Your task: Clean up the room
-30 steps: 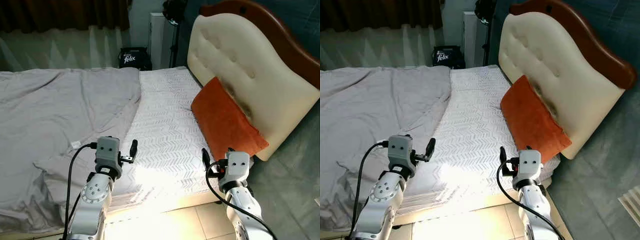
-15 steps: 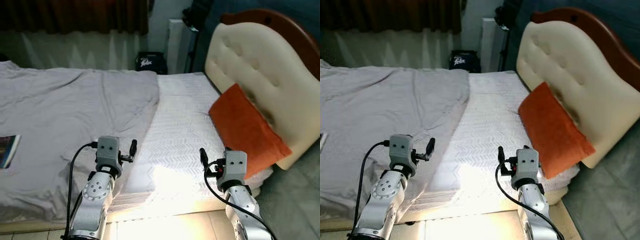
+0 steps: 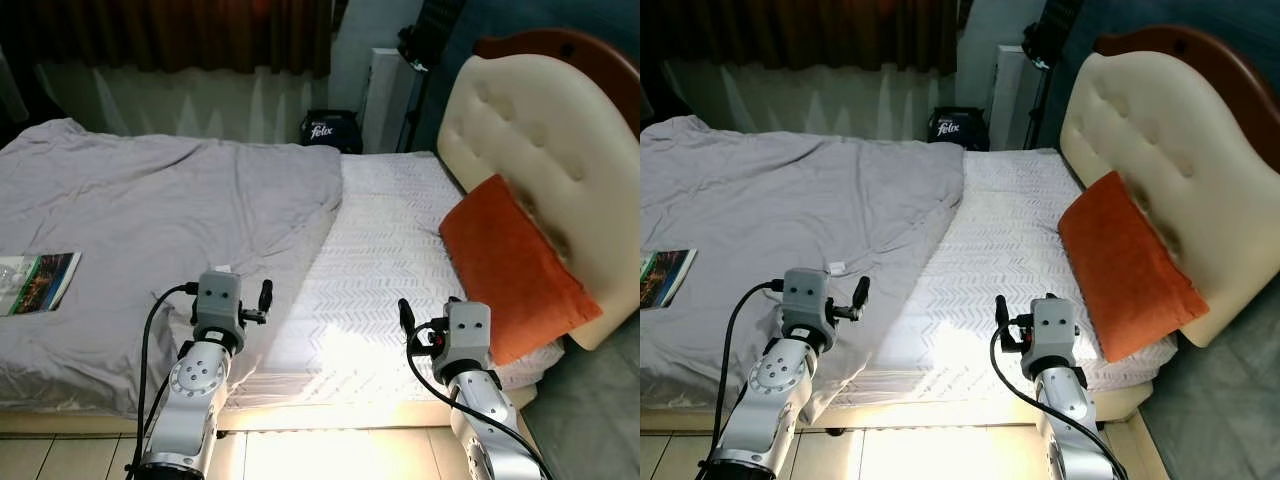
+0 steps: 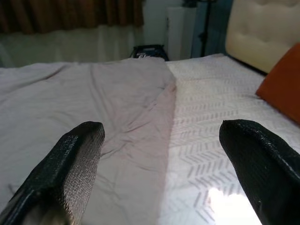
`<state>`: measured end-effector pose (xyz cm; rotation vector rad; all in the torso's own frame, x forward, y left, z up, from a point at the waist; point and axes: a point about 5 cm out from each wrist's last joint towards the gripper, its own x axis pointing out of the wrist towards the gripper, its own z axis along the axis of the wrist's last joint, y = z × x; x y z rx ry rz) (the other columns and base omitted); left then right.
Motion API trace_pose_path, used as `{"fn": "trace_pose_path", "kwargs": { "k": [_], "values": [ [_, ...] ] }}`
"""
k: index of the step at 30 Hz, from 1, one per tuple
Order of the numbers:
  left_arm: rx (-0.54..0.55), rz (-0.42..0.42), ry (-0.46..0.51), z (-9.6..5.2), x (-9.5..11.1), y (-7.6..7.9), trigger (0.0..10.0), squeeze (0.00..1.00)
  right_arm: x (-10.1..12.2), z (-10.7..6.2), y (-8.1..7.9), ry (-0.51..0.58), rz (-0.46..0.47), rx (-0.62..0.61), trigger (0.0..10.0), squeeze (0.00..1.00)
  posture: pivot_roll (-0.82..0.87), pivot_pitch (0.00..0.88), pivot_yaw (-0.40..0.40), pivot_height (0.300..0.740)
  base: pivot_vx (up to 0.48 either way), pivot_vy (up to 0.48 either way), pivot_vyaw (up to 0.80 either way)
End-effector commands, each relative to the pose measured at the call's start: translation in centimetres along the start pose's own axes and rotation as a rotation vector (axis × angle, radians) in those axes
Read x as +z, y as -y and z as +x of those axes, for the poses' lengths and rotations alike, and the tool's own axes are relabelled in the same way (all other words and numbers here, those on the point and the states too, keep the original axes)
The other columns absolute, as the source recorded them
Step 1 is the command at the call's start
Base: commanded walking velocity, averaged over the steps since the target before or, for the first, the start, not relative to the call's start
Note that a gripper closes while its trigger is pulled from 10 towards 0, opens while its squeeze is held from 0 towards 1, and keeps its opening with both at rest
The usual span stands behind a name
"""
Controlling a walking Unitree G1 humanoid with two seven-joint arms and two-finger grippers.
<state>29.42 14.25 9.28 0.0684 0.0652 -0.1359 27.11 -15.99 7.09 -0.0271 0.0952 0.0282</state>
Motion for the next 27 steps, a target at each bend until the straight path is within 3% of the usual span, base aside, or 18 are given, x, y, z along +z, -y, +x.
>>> {"fn": "trace_pose_path", "kwargs": {
  "k": [1, 27],
  "values": [
    [0.007, -0.028, 0.002, -0.05, -0.07, -0.23, 10.0, 0.00, 0.06, 0.09, 0.52, 0.000, -0.008, -0.017, 10.0, 0.00, 0.00, 0.000, -0.056, 0.740, 0.375, 0.300, 0.00],
    [0.006, -0.023, -0.007, -0.09, -0.51, -0.27, 10.0, 0.00, -0.38, -0.10, 0.48, -0.017, -0.012, -0.003, 10.0, 0.00, -0.01, 0.000, -0.052, 0.740, 0.441, 0.021, 0.00]
  ]
}}
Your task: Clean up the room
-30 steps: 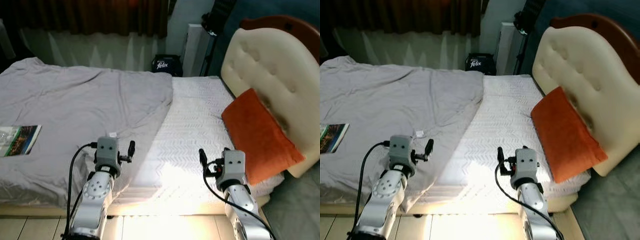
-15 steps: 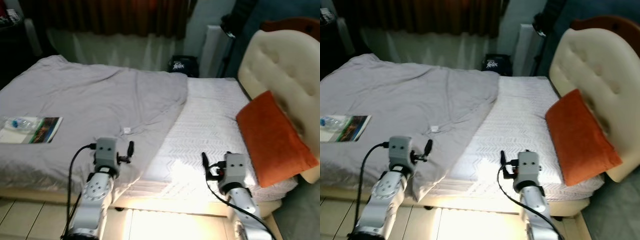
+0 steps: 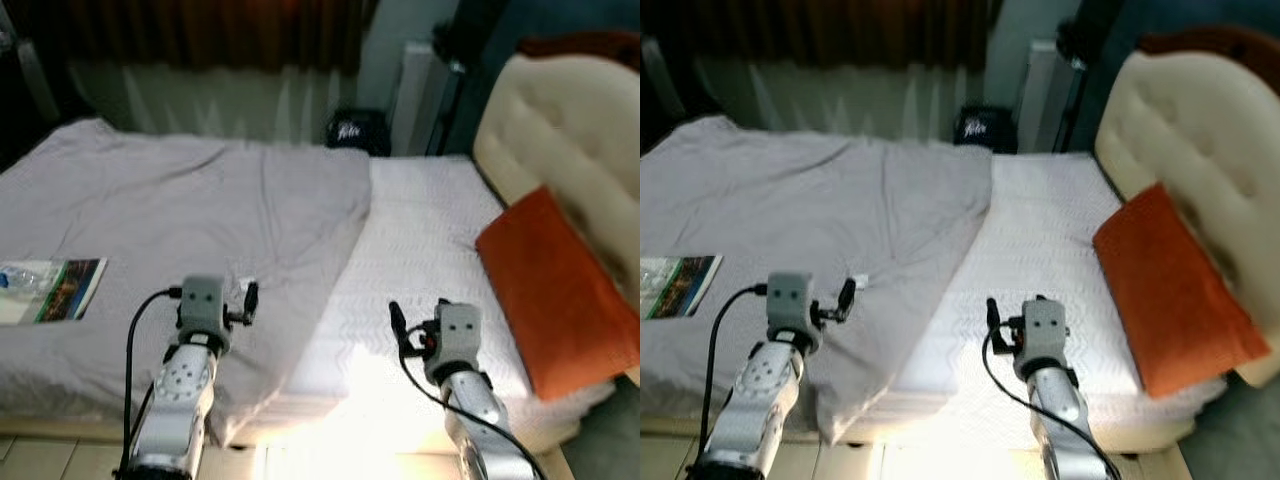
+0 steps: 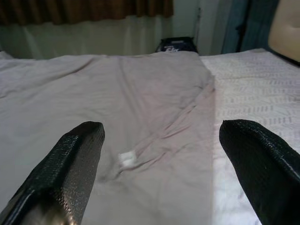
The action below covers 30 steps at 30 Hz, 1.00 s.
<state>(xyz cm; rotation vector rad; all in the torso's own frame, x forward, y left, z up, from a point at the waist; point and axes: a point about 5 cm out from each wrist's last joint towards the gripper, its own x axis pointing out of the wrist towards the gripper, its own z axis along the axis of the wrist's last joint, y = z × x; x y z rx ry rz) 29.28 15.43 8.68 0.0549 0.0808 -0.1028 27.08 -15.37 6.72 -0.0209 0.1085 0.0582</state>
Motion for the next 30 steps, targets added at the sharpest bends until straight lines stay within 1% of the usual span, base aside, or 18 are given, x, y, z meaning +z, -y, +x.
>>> {"fn": "trace_pose_path", "kwargs": {
  "k": [1, 8, 9, 12, 13, 16, 17, 18, 19, 21, 22, 23, 24, 26, 28, 29, 30],
  "values": [
    [-0.014, 0.007, -0.001, 0.2, 0.1, 0.8, 10.0, 0.00, -0.1, -0.1, 1.1, -0.007, -0.016, -0.034, 10.0, 0.00, -0.01, 0.000, -0.051, 0.740, 0.000, 0.000, 0.00],
    [-0.020, 0.031, -0.010, 0.3, -0.1, 0.9, 10.0, 0.00, -0.1, -0.1, 1.1, -0.008, -0.011, -0.041, 10.0, 0.00, -0.01, 0.000, -0.049, 0.740, 0.000, 0.000, 0.00],
    [-0.037, 0.026, -0.003, 0.3, -0.2, 1.0, 10.0, 0.00, -0.1, -0.1, 1.3, 0.003, -0.005, -0.061, 10.0, 0.00, -0.01, 0.000, -0.049, 0.740, 0.000, 0.000, 0.00],
    [-0.031, 0.030, 0.000, 0.2, -0.2, 0.8, 10.0, 0.00, 0.0, -0.1, 1.5, 0.009, -0.002, -0.076, 10.0, 0.00, -0.01, 0.000, -0.048, 0.740, 0.000, 0.000, 0.00],
    [-0.026, 0.050, 0.011, 0.1, -0.2, 0.6, 10.0, 0.00, 0.0, -0.2, 1.8, 0.017, -0.007, -0.087, 10.0, 0.00, -0.01, 0.000, -0.049, 0.740, 0.000, 0.000, 0.00],
    [-0.026, 0.065, 0.017, -0.1, -0.2, 0.3, 10.0, 0.00, 0.0, -0.4, 2.0, 0.025, -0.010, -0.096, 10.0, 0.00, -0.01, 0.000, -0.050, 0.740, 0.000, 0.000, 0.00],
    [-0.034, 0.093, 0.028, -0.5, -0.3, 0.1, 10.0, 0.00, -0.1, -0.7, 2.3, 0.030, -0.006, -0.106, 10.0, 0.00, -0.01, 0.000, -0.049, 0.740, 0.000, 0.000, 0.00],
    [-0.034, 0.093, 0.028, -0.5, -0.3, 0.1, 10.0, 0.00, -0.1, -0.7, 2.3, 0.030, -0.006, -0.106, 10.0, 0.00, -0.01, 0.000, -0.049, 0.740, 0.000, 0.000, 0.00],
    [-0.053, 0.125, 0.039, -1.1, -0.4, -0.1, 10.0, 0.00, -0.3, -1.0, 2.4, 0.032, -0.004, -0.106, 10.0, 0.00, 0.00, 0.000, -0.048, 0.740, 0.000, 0.000, 0.00],
    [-0.116, 0.124, 0.032, -3.8, -1.6, -0.4, 10.0, 0.00, -0.8, -2.7, 2.6, 0.030, -0.013, -0.076, 10.0, 0.00, 0.00, 0.000, -0.048, 0.740, 0.000, 0.000, 0.00],
    [-0.116, 0.124, 0.032, -3.8, -1.6, -0.4, 10.0, 0.00, -0.8, -2.7, 2.6, 0.030, -0.013, -0.076, 10.0, 0.00, 0.00, 0.000, -0.048, 0.740, 0.000, 0.000, 0.00],
    [-0.136, 0.121, 0.027, -4.7, -2.0, -0.4, 10.0, 0.00, -1.0, -3.2, 2.6, 0.027, -0.024, -0.066, 10.0, 0.00, 0.00, 0.000, -0.048, 0.740, 0.000, 0.000, 0.00],
    [-0.136, 0.121, 0.027, -4.7, -2.0, -0.4, 10.0, 0.00, -1.0, -3.2, 2.6, 0.027, -0.024, -0.066, 10.0, 0.00, 0.00, 0.000, -0.048, 0.740, 0.000, 0.000, 0.00],
    [-0.138, 0.106, 0.019, -5.7, -2.4, -0.4, 10.0, 0.00, -1.5, -3.9, 3.0, 0.012, -0.032, -0.064, 10.0, 0.00, 0.00, 0.000, -0.051, 0.740, 0.000, 0.000, 0.00],
    [-0.135, 0.097, 0.023, -5.7, -2.4, -0.3, 10.0, 0.00, -1.6, -4.0, 3.2, 0.005, -0.025, -0.072, 10.0, 0.00, 0.00, 0.000, -0.051, 0.740, 0.000, 0.000, 0.00],
    [-0.134, 0.086, 0.035, -5.5, -2.1, -0.1, 10.0, 0.00, -1.5, -4.0, 3.3, 0.007, -0.022, -0.072, 10.0, 0.00, 0.00, 0.000, -0.050, 0.740, 0.000, 0.000, 0.00],
    [-0.134, 0.091, 0.043, -5.3, -1.9, 0.0, 10.0, 0.00, -1.3, -3.8, 3.1, 0.016, -0.029, -0.064, 10.0, 0.00, 0.00, 0.000, -0.050, 0.740, 0.000, 0.000, 0.00]
  ]
}}
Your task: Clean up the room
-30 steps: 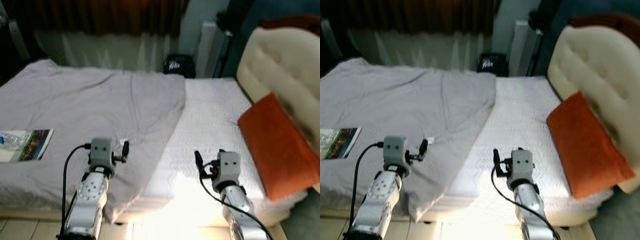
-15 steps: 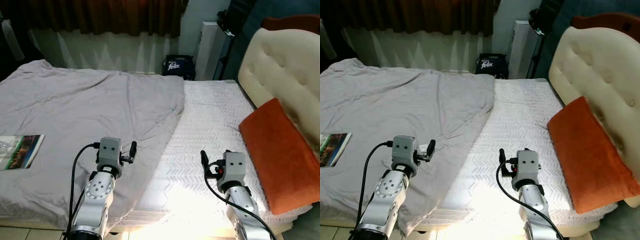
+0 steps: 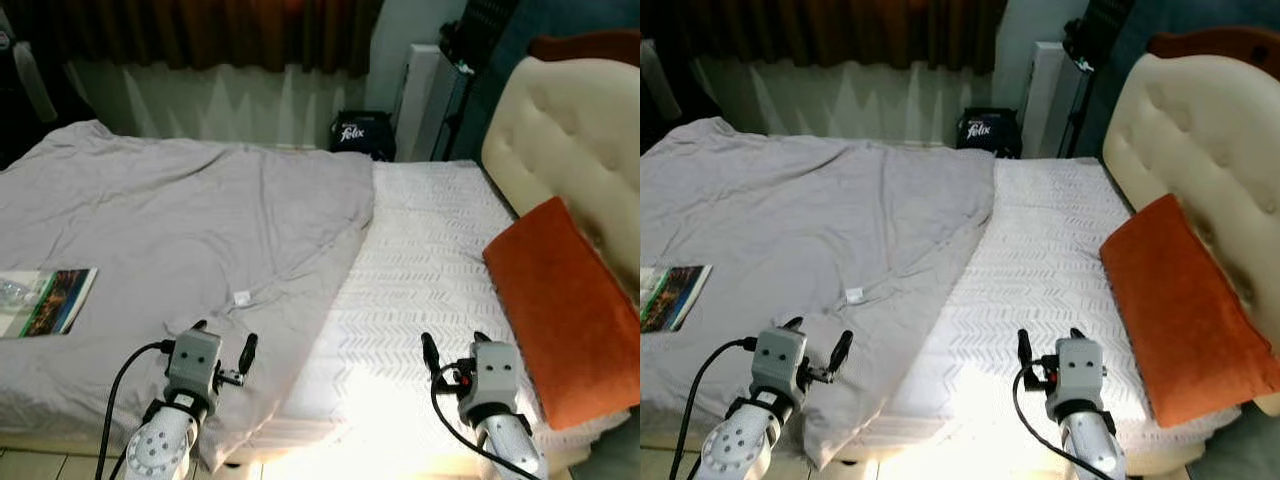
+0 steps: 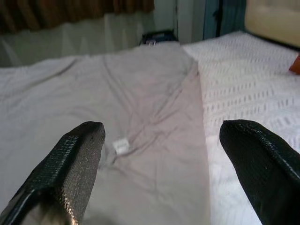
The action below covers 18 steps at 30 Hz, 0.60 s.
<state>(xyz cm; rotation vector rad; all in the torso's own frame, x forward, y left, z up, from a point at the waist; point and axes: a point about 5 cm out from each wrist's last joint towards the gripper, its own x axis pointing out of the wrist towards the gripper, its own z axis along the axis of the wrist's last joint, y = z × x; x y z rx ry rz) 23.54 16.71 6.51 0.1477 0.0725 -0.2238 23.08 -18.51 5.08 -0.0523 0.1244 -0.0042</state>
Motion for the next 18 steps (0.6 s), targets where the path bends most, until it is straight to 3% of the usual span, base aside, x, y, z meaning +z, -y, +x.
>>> {"fn": "trace_pose_path", "kwargs": {
  "k": [1, 18],
  "values": [
    [-0.015, -0.005, 0.037, 0.4, 0.8, 0.4, 10.0, 0.00, 0.9, 0.2, 0.2, 0.034, 0.000, -0.001, 10.0, 0.00, 0.00, 0.000, -0.050, 0.740, 0.000, 0.000, 0.00],
    [0.024, 0.017, 0.021, 1.8, 1.3, 0.0, 10.0, 0.00, 1.4, 1.0, -0.6, 0.034, 0.017, 0.012, 10.0, 0.00, 0.01, 0.000, -0.051, 0.740, 0.000, 0.000, 0.00]
  ]
}}
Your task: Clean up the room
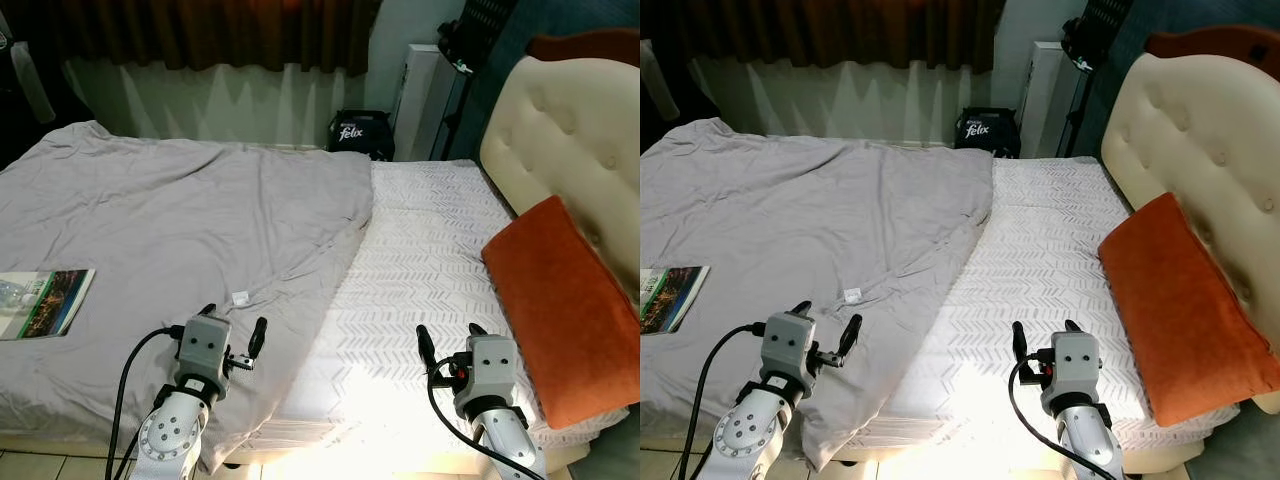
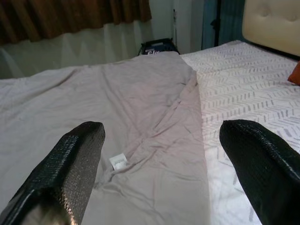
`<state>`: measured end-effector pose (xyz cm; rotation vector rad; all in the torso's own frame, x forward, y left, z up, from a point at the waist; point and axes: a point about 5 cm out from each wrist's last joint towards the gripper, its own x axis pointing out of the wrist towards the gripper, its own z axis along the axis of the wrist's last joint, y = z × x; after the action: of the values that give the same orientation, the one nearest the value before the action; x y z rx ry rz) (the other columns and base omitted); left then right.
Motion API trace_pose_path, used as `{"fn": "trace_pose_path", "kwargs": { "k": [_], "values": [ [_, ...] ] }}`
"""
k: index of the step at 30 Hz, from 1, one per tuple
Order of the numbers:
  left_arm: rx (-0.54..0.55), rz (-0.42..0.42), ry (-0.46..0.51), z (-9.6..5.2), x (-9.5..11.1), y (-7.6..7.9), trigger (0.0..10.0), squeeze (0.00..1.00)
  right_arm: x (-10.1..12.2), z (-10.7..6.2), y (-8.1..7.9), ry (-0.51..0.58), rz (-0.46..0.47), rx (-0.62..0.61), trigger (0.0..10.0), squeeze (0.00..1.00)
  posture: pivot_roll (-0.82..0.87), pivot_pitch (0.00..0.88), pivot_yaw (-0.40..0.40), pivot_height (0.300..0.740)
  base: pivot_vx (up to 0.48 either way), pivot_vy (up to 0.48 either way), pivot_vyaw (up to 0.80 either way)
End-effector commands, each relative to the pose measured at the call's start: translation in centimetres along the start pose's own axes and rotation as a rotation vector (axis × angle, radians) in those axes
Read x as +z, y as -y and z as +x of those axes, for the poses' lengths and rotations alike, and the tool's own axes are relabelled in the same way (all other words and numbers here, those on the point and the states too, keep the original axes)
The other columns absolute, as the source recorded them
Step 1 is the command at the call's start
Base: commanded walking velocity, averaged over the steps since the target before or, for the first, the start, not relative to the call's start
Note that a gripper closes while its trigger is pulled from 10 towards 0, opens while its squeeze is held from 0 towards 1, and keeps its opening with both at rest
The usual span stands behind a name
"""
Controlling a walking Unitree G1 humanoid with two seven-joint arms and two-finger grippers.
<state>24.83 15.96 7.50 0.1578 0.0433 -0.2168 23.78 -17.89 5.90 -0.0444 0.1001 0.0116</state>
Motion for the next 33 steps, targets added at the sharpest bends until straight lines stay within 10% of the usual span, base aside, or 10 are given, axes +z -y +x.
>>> {"fn": "trace_pose_path", "kwargs": {
  "k": [1, 33],
  "values": [
    [0.014, 0.004, -0.007, 0.4, 0.1, -0.3, 10.0, 0.00, 0.5, 0.4, 0.0, 0.010, 0.010, -0.004, 10.0, 0.00, 0.01, 0.000, -0.051, 0.740, 0.000, 0.000, 0.00],
    [0.014, -0.032, 0.005, 3.5, 1.4, 0.2, 10.0, 0.00, 1.3, 2.1, -0.7, 0.013, 0.031, 0.008, 10.0, 0.00, 0.00, 0.000, -0.044, 0.740, 0.000, 0.000, 0.00]
  ]
}}
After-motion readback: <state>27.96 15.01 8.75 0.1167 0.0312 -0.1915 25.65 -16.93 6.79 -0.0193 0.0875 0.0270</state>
